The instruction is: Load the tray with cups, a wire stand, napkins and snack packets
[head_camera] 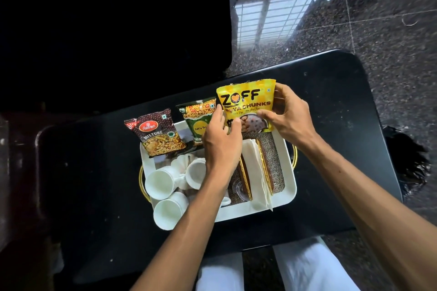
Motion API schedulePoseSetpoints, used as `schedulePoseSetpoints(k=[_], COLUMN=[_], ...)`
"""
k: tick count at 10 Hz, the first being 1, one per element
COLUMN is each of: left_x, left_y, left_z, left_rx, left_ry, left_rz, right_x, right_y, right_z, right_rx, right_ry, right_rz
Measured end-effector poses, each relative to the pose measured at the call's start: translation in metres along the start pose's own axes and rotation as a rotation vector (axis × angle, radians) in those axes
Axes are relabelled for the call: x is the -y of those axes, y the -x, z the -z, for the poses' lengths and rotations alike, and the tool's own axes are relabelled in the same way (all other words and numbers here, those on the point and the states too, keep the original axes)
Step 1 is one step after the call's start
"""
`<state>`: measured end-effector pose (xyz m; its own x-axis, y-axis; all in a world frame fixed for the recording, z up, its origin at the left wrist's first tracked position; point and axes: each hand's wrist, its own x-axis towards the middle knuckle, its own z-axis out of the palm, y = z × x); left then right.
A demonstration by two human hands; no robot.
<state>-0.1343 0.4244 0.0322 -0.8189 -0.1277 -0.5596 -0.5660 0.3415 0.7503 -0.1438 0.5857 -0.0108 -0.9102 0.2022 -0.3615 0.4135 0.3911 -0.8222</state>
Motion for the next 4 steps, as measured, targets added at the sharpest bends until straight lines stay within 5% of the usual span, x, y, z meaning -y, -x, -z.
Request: schedulePoseSetpoints(k=[2, 4], left_x=[-0.005, -0.017], left_y=[0.019, 0.032], left_z=[0.006, 0.025], left_rx=[-0.001, -0.060], left_ry=[-0.041, -0.352], left_rz=[-0.071, -0.291], right_x=[0.005, 0.033], right_y=[0.006, 0.018], right_z=[0.009, 0.014], right_rx=[-0.033, -0.058], right_ry=[0.177, 0.357], right_rz=[0.069, 0.244])
